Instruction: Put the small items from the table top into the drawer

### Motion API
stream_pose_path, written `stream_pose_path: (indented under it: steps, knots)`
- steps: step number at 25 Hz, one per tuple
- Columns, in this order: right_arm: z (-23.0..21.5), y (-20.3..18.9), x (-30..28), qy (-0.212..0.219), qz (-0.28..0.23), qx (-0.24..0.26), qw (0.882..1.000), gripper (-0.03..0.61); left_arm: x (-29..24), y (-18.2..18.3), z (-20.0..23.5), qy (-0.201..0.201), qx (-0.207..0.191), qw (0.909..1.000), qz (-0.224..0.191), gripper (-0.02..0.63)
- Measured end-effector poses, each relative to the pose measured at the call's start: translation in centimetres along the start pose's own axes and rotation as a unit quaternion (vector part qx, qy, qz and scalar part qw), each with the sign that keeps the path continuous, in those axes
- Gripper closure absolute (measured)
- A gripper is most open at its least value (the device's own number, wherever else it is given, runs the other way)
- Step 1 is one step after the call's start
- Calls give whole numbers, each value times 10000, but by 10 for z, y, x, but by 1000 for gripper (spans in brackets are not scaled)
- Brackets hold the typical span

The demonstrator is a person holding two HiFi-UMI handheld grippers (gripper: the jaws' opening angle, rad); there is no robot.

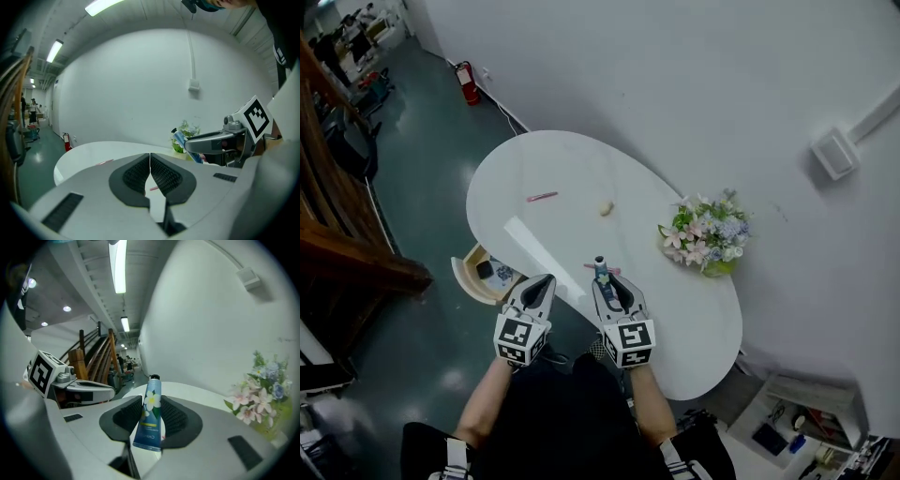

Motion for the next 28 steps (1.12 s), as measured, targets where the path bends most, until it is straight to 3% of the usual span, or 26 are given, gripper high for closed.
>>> stream_pose_path:
  steps: [7, 15, 21, 28]
  knots:
    - [102, 17, -53, 823, 110, 373, 9959, 434, 69, -8, 75, 702, 318, 9969, -175, 594]
    - [208, 19, -110, 1578, 290, 788, 9839, 433, 146, -38, 150, 1409, 766, 9868, -226, 594]
    - [283, 8, -146, 1993, 535, 1105, 9722, 434, 197, -71, 198, 1808, 1168, 9763, -207, 594]
    - [338, -22, -192, 2195, 921, 1282, 9627, 434, 231, -110, 247, 2059, 1518, 9667, -47, 594]
Point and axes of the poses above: the fingertips, and each gripper's own axes: x backward along the fingers, z to its left, y out of its top, the point moved 7 cm from there along x, backward along the fingers, and after that the axes turned 15 degrees about -y, right-handed, at the moved point
